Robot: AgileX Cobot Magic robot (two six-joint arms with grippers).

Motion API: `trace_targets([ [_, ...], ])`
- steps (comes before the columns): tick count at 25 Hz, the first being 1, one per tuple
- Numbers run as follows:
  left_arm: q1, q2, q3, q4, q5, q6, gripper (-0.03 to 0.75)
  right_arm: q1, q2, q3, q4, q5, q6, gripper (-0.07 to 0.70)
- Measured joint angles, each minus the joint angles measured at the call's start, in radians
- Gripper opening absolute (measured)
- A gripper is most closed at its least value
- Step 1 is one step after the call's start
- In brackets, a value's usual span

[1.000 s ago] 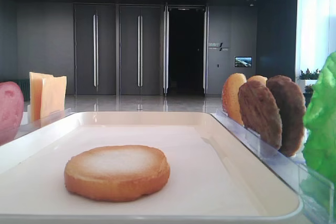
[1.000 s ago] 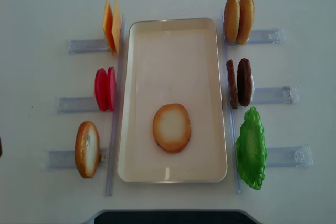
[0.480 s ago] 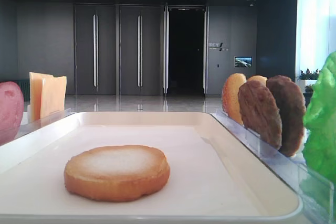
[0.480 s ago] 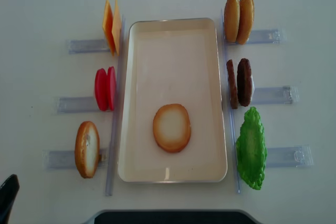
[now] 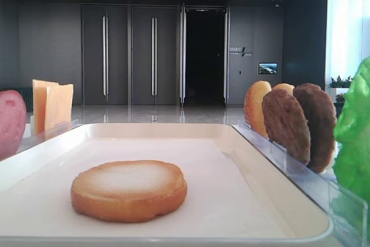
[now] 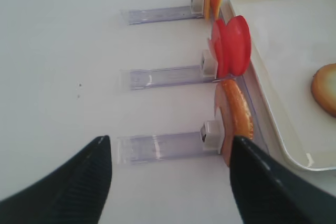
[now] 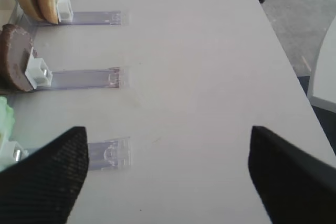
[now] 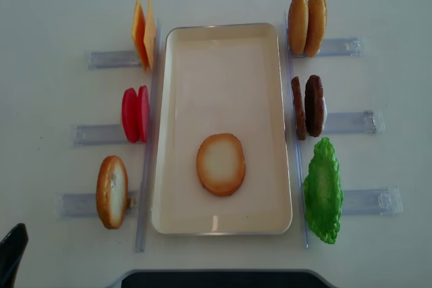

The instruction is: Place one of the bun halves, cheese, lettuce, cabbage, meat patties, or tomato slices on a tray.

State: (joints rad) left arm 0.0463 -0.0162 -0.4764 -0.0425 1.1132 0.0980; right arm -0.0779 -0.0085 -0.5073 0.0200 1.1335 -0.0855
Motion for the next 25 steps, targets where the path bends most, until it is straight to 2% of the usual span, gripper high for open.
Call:
trace_targets([
  [25,0.000,0.000,0.000,0.014,0.000,-0.023,0.534,0.000,0.000,0.000,0.000,0.000,0.000,0.587],
])
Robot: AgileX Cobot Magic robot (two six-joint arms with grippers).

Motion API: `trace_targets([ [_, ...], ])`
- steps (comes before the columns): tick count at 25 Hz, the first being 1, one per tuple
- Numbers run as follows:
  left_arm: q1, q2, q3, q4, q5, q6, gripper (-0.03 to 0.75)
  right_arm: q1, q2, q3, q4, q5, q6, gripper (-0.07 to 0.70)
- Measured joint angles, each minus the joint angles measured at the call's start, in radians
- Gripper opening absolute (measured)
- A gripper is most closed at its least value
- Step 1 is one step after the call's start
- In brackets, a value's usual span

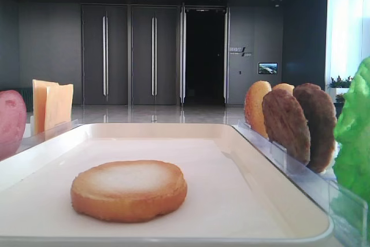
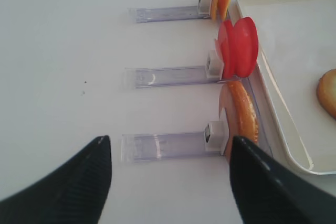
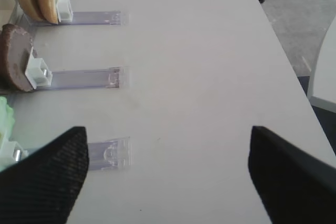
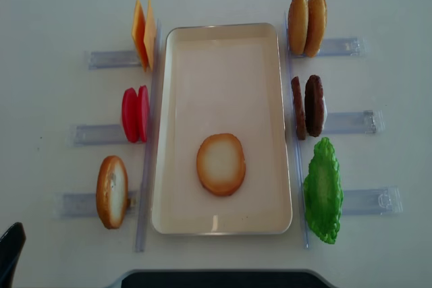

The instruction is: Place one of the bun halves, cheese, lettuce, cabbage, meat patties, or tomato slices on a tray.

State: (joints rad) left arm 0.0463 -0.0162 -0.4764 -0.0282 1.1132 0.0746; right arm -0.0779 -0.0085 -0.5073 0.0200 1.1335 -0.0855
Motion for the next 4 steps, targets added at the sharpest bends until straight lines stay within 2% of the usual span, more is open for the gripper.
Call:
trace_targets([
  [4,0.000,0.000,0.000,0.000,0.000,0.000,0.534,0.000,0.000,0.000,0.000,0.000,0.000,0.587],
])
